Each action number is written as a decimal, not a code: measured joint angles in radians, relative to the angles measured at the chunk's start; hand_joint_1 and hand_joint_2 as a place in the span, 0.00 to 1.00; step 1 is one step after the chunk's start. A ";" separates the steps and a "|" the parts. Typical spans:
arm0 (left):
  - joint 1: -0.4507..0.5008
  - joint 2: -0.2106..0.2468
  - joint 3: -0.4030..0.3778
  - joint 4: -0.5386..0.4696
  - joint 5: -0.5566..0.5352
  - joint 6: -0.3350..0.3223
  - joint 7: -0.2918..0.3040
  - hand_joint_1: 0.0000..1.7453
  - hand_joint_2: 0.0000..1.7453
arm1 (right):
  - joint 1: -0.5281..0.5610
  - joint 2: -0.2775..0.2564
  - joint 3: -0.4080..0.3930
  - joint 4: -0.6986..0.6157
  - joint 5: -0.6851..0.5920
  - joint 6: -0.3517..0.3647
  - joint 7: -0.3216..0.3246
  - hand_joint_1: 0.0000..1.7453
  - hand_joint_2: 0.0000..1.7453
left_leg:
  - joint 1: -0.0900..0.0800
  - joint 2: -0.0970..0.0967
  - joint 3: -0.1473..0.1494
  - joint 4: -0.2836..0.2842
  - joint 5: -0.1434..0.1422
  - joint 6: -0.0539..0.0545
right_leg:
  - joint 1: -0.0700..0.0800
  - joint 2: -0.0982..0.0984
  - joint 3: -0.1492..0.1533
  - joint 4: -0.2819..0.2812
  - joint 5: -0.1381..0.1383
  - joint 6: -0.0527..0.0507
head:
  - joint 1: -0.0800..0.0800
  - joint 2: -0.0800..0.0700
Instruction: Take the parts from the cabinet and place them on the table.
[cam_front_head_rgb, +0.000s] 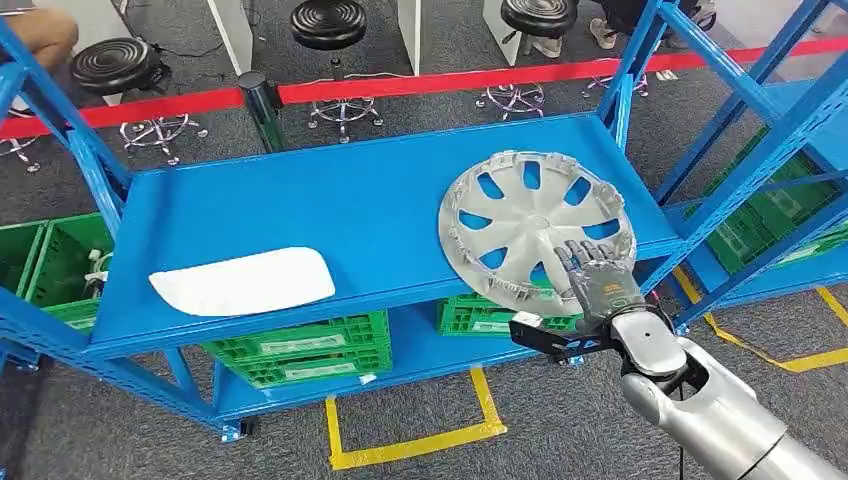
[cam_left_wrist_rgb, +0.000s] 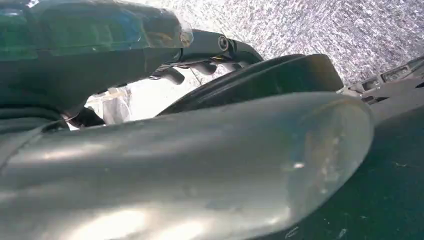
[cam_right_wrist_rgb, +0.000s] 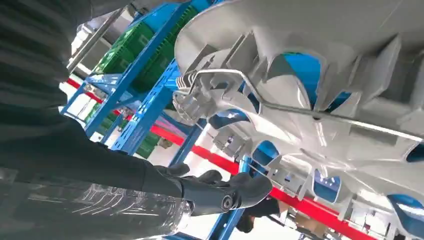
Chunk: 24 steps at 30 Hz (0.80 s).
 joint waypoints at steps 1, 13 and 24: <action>0.000 0.000 -0.004 0.000 0.000 0.000 0.000 0.00 0.00 | 0.000 0.000 -0.004 -0.001 0.000 -0.001 0.000 0.00 1.00 | 0.000 0.000 0.000 0.000 0.000 0.000 | 0.000 0.000 0.000 0.000 0.000 0.000 | 0.000 0.000; 0.000 -0.003 -0.014 0.000 -0.003 -0.002 -0.016 0.00 0.00 | 0.033 -0.046 -0.058 -0.068 -0.098 0.040 0.018 0.00 1.00 | 0.000 -0.004 0.000 0.000 0.000 0.000 | 0.000 -0.001 0.000 0.000 0.000 0.000 | 0.000 0.000; 0.000 -0.002 -0.014 0.000 -0.005 -0.013 -0.003 0.00 0.00 | 0.074 -0.087 -0.093 -0.136 -0.115 0.012 0.024 0.00 1.00 | 0.000 -0.005 0.000 0.000 0.000 0.000 | 0.000 -0.001 0.000 0.000 0.000 0.000 | 0.000 0.000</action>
